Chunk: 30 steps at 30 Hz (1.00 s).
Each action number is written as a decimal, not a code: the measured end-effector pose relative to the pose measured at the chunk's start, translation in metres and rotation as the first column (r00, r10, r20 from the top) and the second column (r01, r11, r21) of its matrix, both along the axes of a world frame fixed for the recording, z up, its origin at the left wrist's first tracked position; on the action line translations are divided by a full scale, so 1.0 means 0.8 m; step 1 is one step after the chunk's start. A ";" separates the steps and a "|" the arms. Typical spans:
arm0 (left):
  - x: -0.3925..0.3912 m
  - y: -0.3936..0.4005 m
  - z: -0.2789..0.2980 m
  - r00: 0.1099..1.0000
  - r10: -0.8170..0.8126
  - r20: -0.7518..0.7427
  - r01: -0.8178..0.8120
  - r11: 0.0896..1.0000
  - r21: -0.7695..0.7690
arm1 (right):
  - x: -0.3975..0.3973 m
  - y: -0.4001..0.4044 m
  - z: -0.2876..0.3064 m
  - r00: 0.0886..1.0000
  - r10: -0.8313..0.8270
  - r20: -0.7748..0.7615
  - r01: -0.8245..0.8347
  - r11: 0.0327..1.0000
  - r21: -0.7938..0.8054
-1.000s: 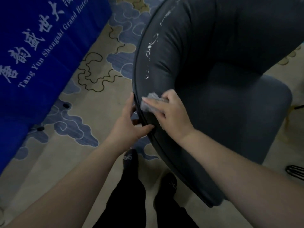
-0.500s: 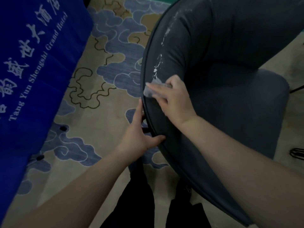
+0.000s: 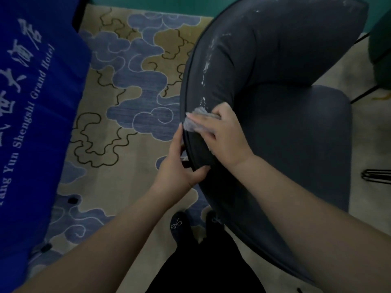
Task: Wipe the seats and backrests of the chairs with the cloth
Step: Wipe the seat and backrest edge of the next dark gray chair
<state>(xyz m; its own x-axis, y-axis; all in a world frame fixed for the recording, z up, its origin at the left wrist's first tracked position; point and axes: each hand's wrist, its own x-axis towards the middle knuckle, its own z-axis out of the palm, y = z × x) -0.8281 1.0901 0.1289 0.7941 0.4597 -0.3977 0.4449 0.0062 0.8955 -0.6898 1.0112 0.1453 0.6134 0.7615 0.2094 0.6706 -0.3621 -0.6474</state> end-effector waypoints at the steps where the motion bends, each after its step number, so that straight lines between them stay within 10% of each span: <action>1: -0.001 0.000 -0.002 1.000 0.002 0.007 -0.002 1.000 -0.010 | 0.007 0.011 0.002 1.000 0.001 -0.003 -0.001 1.000 0.001; 30: 0.110 0.100 0.007 0.993 -0.078 -0.087 0.083 0.995 0.055 | 0.107 0.081 -0.001 1.000 -0.013 0.026 0.011 0.998 0.069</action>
<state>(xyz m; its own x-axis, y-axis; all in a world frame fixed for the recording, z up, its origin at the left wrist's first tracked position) -0.7402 1.1700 0.1345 0.7939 0.4198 -0.4399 0.5164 -0.0836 0.8522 -0.6044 1.0761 0.1446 0.6159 0.7375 0.2770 0.6835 -0.3255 -0.6533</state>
